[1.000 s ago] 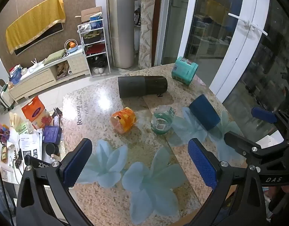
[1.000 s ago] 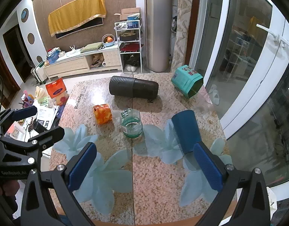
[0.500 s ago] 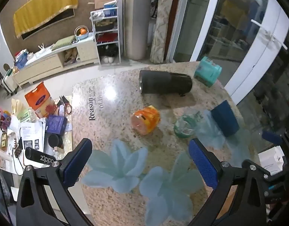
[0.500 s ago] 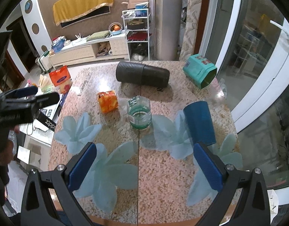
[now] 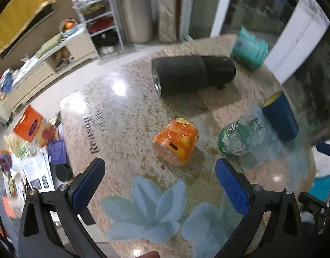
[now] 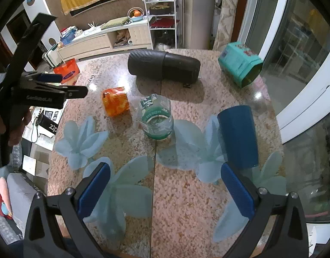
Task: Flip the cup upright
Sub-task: 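Move the left gripper toward the orange-printed cup lying on its side, then close the left gripper around the orange-printed cup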
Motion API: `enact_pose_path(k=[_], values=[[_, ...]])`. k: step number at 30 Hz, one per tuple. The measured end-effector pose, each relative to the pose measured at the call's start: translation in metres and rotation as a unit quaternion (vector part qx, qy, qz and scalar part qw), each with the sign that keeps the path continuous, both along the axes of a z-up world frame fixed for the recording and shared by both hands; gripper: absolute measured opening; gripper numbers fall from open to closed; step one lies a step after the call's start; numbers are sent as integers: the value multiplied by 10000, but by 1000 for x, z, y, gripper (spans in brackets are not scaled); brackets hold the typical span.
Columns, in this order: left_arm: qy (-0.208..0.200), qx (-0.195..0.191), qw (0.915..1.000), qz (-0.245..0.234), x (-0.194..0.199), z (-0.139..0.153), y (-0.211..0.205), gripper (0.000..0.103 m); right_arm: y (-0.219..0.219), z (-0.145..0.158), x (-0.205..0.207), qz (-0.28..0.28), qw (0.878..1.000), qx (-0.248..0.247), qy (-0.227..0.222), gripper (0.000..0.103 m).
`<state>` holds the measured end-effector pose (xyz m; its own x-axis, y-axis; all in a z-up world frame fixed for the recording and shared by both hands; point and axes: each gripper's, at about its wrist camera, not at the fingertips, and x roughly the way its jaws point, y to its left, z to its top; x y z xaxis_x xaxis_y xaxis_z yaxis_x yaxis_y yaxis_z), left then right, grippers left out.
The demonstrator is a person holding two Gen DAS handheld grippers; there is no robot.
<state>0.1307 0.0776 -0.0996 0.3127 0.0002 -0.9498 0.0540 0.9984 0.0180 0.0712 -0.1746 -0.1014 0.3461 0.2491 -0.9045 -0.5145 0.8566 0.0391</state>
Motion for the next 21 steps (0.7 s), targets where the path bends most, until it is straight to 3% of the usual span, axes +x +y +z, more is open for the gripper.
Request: enact_pose_path(k=[4, 9, 14, 21], values=[[457, 31, 9978, -471, 20, -21, -9, 103, 0, -8, 9, 6, 10000, 41, -47, 103], [1006, 201, 9887, -1089, 38, -45, -19, 103, 4, -25, 19, 69, 9999, 16, 136, 103], [1672, 25, 9781, -1238, 59, -72, -19, 103, 3, -44, 27, 65, 9995, 19, 321, 103], [2102, 183, 9681, -1355, 78, -103, -21, 103, -4, -60, 36, 8, 9986, 32, 519, 103]])
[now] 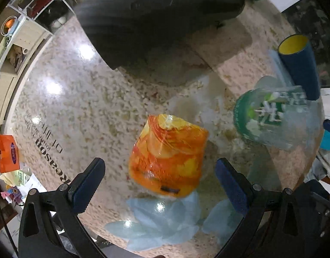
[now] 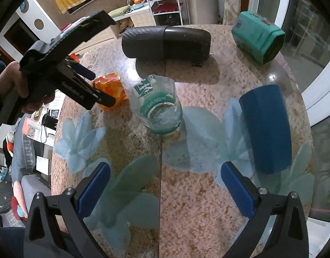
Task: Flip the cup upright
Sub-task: 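Close the left gripper around the orange-printed cup, then lift the cup with the left gripper, turn it and lower it to the table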
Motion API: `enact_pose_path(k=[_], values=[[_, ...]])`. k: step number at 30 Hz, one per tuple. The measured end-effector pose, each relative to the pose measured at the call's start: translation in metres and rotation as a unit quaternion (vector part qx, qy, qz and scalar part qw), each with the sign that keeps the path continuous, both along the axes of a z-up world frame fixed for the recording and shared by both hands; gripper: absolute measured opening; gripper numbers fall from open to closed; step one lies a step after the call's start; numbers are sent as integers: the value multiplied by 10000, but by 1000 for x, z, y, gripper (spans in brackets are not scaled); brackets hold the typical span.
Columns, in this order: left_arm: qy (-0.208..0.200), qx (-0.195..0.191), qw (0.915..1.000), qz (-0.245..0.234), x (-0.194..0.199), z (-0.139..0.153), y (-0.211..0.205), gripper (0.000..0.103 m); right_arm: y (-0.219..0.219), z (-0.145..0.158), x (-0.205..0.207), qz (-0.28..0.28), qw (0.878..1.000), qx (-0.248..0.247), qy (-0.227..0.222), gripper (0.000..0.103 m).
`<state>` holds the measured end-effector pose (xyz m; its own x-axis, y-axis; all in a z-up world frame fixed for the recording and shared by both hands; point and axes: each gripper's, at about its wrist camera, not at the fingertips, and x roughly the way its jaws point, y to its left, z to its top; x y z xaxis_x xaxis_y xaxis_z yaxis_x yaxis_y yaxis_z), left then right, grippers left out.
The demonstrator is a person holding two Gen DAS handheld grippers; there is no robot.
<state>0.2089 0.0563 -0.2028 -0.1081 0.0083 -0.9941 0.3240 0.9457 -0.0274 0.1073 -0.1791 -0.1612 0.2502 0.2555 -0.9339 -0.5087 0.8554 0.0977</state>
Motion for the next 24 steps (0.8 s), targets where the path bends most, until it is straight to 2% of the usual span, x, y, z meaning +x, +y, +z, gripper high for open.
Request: enact_pose_path(k=[4, 10, 12, 19, 24], values=[[64, 125, 9997, -197, 3, -12, -5, 101, -3, -4, 4, -44, 9999, 37, 163, 103], [162, 110, 9998, -79, 9, -26, -8, 82, -2, -3, -2, -101, 9989, 131, 448, 103], [191, 58, 9998, -38, 5, -31, -6, 72, -2, -2, -2, -107, 9986, 161, 487, 103], [140, -309, 9982, 486, -3, -33, 13, 70, 0, 1, -4, -102, 9987, 150, 474, 103], [-157, -524, 9955, 773, -19, 0, 27, 70, 0, 14, -7, -90, 9995, 75, 293, 103]])
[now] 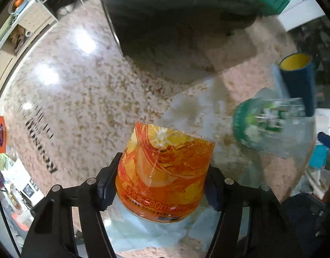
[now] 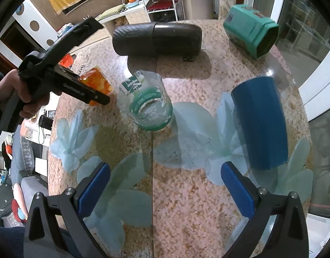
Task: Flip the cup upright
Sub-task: 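Lift the cup with the left gripper, turn it and lower it to the table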
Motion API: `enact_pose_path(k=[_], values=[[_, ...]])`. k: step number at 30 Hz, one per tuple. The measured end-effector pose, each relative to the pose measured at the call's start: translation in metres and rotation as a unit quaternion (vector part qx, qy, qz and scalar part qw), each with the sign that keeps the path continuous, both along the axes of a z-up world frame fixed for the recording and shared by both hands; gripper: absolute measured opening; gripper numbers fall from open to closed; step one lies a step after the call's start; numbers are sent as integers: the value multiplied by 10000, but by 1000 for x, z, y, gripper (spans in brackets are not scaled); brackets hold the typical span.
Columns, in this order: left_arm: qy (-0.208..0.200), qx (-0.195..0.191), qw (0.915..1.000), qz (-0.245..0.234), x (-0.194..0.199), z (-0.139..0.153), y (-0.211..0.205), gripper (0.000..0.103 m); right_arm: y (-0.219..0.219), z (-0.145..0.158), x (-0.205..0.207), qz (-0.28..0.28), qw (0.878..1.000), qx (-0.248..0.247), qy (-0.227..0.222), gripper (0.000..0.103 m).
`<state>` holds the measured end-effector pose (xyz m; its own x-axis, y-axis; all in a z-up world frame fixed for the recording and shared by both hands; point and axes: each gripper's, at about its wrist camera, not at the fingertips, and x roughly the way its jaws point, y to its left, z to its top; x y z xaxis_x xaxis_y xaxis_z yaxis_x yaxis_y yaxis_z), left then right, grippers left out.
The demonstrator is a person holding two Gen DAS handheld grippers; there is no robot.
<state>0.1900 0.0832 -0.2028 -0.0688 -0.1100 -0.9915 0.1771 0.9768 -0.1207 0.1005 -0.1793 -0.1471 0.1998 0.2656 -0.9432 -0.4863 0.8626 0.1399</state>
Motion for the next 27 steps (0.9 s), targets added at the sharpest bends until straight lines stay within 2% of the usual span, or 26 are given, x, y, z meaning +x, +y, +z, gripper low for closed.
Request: enact_pose_path(k=[8, 15, 18, 21, 27], values=[[-595, -380, 9956, 608, -61, 62, 18, 70, -11, 35, -18, -269, 9990, 52, -354, 103], [-741, -313, 9905, 1113, -117, 87, -21, 70, -22, 59, -47, -593, 9965, -15, -596, 103], [-728, -194, 9893, 1246, -143, 87, -34, 70, -32, 63, -59, -734, 9957, -49, -556, 103], [-703, -231, 9881, 1349, -168, 87, -50, 71, -40, 64, -64, -752, 9958, -83, -523, 103], [-583, -297, 9854, 1575, -199, 67, -95, 71, -49, 53, -71, -585, 9972, -235, -392, 103]])
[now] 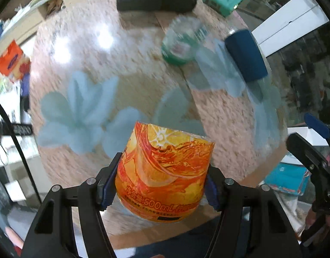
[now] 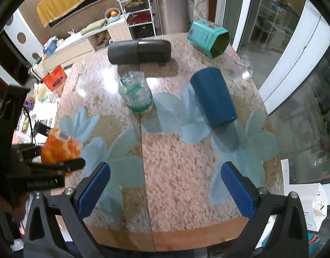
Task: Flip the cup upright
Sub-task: 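Lift the cup with the left gripper, turn it and lower it to the table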
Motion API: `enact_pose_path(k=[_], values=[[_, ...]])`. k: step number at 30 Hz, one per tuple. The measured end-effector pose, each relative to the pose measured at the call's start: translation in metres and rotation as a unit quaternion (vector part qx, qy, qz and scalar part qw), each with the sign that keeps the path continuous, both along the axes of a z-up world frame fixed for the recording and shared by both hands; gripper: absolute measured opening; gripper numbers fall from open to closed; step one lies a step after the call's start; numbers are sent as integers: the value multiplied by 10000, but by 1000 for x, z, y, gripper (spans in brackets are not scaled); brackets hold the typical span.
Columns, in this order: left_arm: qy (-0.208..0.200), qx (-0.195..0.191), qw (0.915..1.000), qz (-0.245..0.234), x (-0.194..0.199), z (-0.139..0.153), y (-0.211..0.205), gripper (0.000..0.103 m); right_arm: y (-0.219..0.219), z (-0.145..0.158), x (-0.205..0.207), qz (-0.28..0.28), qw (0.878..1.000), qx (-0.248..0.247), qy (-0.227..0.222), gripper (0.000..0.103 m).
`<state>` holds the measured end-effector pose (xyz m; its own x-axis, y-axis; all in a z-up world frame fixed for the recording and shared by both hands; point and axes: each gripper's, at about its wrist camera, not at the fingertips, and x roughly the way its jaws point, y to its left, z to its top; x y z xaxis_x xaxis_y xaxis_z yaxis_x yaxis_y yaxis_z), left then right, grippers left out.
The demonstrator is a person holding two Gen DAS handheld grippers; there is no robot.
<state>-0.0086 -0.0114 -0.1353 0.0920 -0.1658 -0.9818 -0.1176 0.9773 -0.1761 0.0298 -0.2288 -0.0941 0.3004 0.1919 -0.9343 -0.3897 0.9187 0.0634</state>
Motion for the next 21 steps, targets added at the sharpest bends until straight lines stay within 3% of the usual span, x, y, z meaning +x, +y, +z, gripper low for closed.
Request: enact_pose_path(k=[7, 21], values=[[201, -255, 9978, 582, -12, -38, -41, 71, -11, -22, 7, 431, 9988, -151, 177, 103], [423, -305, 9918, 1170, -2, -99, -85, 71, -38, -56, 28, 956, 9939, -284, 461, 103]])
